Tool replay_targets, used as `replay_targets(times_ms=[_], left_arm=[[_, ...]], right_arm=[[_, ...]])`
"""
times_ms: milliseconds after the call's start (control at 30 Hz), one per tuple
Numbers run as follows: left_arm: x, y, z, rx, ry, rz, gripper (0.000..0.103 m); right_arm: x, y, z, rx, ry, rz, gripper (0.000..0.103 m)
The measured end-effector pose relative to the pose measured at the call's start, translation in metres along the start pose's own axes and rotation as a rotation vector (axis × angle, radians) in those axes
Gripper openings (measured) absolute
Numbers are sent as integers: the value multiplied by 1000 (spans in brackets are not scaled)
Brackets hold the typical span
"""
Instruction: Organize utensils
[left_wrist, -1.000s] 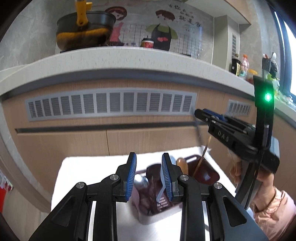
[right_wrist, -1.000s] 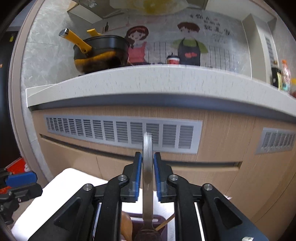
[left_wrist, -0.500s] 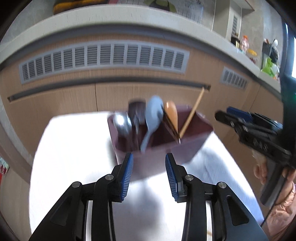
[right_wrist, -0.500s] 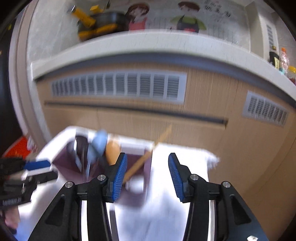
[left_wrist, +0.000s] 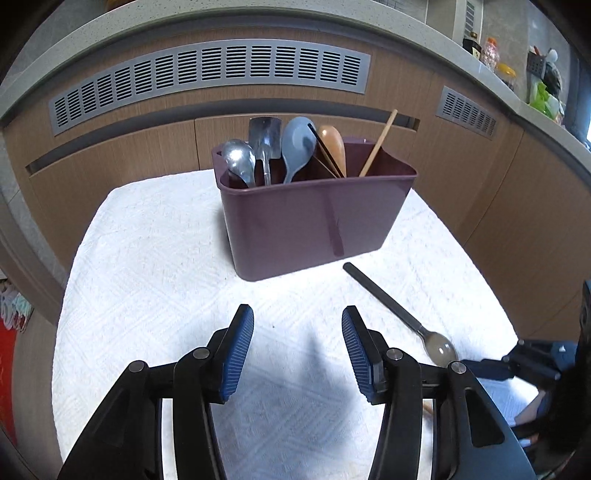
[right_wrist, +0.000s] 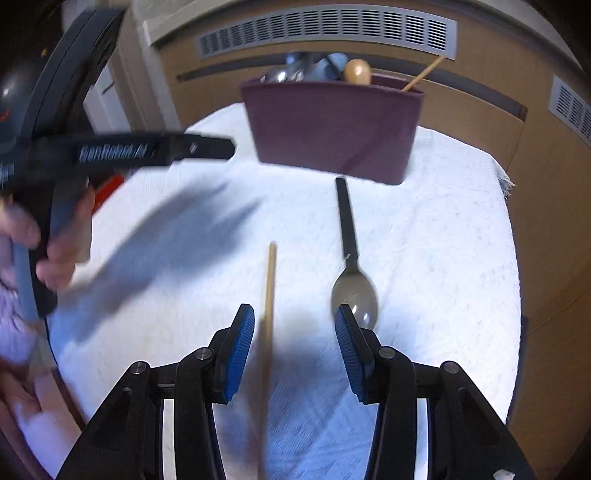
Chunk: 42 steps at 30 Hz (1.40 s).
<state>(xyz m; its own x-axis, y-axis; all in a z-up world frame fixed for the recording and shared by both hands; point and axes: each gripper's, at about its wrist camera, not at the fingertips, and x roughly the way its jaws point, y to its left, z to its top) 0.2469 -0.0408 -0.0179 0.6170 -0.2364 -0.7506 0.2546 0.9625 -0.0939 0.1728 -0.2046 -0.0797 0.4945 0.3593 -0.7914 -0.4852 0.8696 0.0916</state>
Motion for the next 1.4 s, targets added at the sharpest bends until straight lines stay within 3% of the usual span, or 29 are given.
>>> replay_targets(times_ms=[267, 467, 500, 600, 833, 1000, 1133, 1300, 1400], left_arm=[[6, -10, -18, 2, 66, -12, 54], [10, -23, -34, 33, 121, -45, 54], [10, -27, -36, 42, 128, -55, 55], [14, -44, -45, 91, 154, -73, 60], [20, -83, -60, 189, 212, -142, 60], [17, -100, -63, 272, 201, -119, 60], [5, -72, -48, 205, 152, -47, 60], [-12, -14, -32, 33, 97, 52, 67], [-16, 8, -31, -39, 85, 60, 67]], right_arm=[[21, -28, 25, 39, -20, -122, 41], [45, -39, 45, 42, 7, -112, 41], [44, -40, 44, 42, 10, -110, 41], [36, -39, 34, 30, 14, -129, 20], [3, -56, -3, 85, 24, -165, 19], [-15, -53, -21, 82, 3, -179, 21], [-30, -35, -26, 32, -27, -157, 21], [-34, -14, -24, 17, -7, 37, 21], [-18, -2, -21, 7, 34, 74, 21]])
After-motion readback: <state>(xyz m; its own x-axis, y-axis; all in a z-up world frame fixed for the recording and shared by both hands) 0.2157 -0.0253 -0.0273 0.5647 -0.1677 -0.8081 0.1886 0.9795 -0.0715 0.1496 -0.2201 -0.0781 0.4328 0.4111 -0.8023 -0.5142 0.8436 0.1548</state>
